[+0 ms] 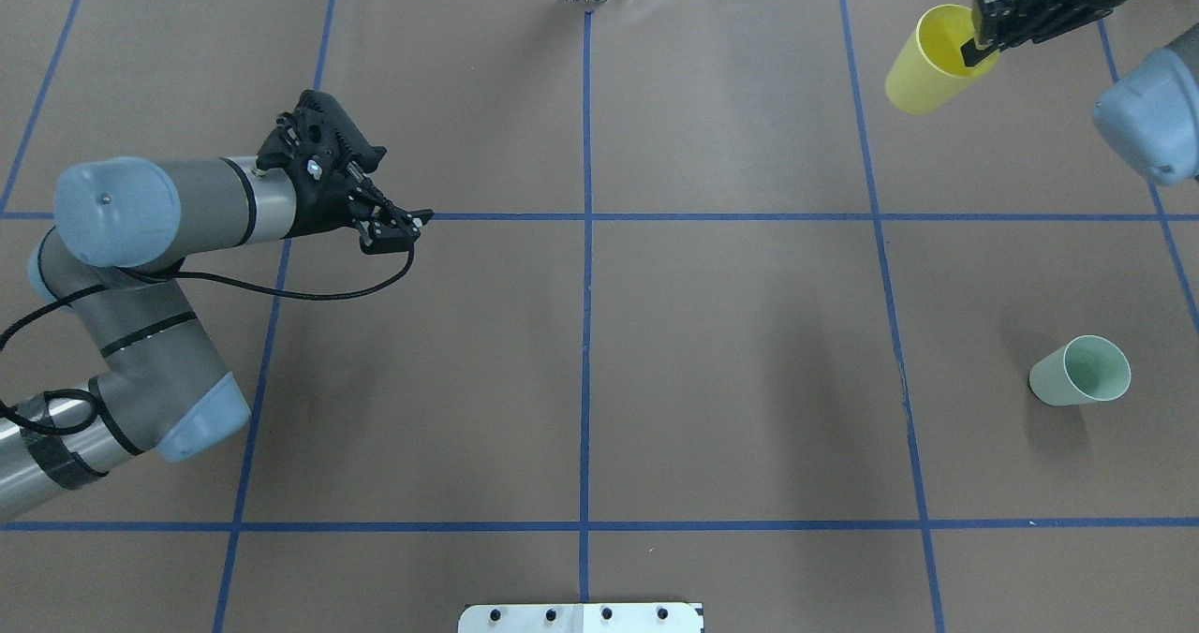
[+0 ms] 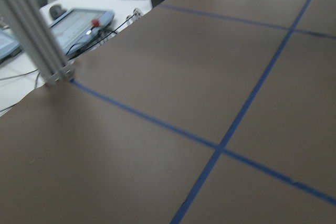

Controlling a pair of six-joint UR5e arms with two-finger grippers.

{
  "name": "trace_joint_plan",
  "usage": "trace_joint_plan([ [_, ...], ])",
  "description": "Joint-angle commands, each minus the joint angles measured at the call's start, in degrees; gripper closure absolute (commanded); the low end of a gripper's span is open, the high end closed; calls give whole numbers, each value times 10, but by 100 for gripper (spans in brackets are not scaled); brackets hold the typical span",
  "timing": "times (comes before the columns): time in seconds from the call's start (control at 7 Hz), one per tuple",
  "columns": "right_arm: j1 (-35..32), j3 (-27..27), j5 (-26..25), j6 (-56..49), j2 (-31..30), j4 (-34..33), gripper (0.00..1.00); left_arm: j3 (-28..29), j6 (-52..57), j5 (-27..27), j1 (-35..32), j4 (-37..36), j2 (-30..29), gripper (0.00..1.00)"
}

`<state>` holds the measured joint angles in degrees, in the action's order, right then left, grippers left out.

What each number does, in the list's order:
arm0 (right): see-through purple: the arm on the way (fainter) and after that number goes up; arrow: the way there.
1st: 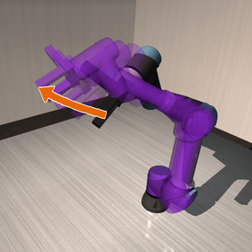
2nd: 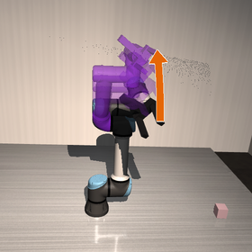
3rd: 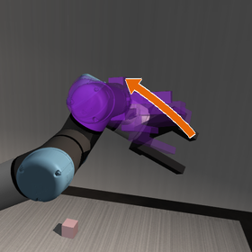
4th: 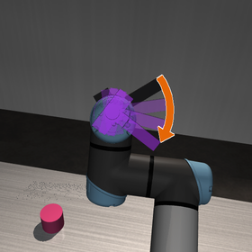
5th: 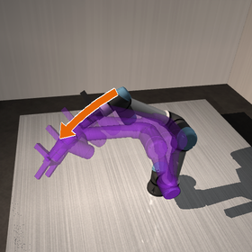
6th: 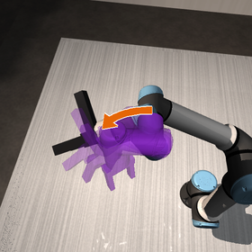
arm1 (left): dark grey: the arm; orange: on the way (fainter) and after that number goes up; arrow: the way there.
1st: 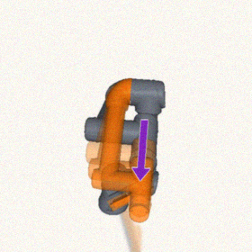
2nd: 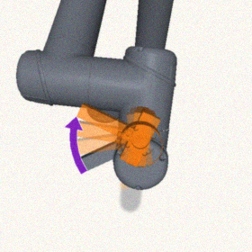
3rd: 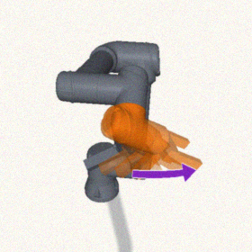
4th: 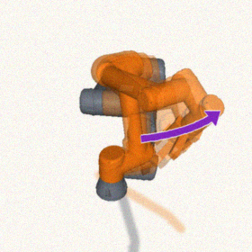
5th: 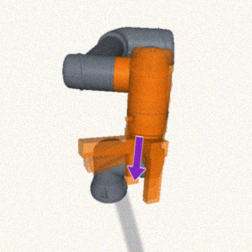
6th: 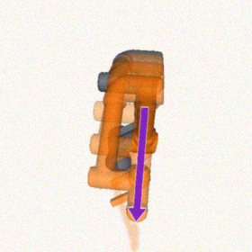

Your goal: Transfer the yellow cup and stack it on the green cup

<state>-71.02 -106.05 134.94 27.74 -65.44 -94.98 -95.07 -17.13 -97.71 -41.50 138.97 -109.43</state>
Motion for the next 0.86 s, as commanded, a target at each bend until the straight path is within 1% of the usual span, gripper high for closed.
trace_joint_plan([
  [0.0,-65,1,35,-130,-62,-2,100,-3,0,-34,-91,-179,25,0],
  [0.14,-85,1,45,-184,-92,-2,100,-4,8,-36,-134,-266,33,0],
  [0.29,-100,1,51,-224,-115,-2,100,-4,13,-36,-168,-320,37,0],
  [0.43,-109,1,51,-259,-136,-1,100,0,41,-42,-207,-391,51,0],
  [0.57,-116,1,54,-283,-153,1,100,8,108,-96,-273,-478,50,0],
  [0.71,-120,1,56,-303,-165,1,100,23,172,-203,-338,-516,52,0],
])
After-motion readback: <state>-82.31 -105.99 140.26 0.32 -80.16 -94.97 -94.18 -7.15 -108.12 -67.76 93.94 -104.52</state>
